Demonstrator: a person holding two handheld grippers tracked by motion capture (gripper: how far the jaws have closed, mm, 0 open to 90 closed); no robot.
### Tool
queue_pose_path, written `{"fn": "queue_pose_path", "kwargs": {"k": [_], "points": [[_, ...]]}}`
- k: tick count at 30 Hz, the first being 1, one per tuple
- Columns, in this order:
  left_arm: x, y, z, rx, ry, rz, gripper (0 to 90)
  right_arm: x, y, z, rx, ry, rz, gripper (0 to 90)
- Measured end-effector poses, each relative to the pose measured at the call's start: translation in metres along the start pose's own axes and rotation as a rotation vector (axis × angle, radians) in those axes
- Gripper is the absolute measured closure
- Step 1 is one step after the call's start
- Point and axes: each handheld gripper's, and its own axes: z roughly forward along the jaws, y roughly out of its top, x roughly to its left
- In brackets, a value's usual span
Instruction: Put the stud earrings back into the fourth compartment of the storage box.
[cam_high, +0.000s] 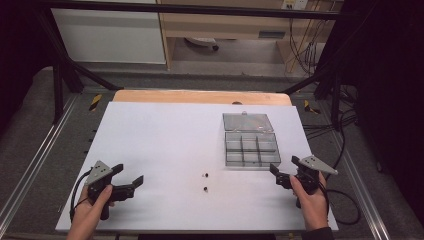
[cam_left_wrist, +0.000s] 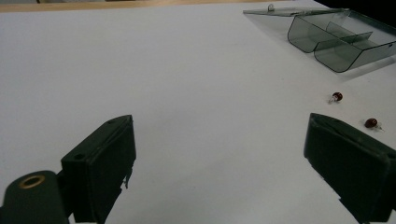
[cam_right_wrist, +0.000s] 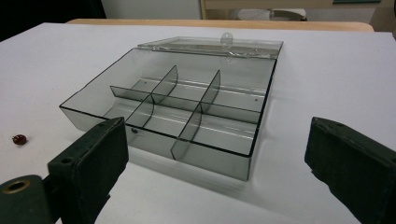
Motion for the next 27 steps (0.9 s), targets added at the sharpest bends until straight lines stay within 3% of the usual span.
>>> {"fn": "queue_pose_path", "kwargs": {"k": [19, 27], "points": [[-0.002, -0.001, 0.002, 0.031, -0.018, 0.014, 8.9, 0.013, 0.010, -0.004, 0.041, -0.004, -0.035, 3.5], [-0.003, -0.003, 0.004, 0.055, -0.028, 0.025, 8.7, 0.035, 0.021, -0.005, 0.021, 0.029, -0.073, 3.4]]}}
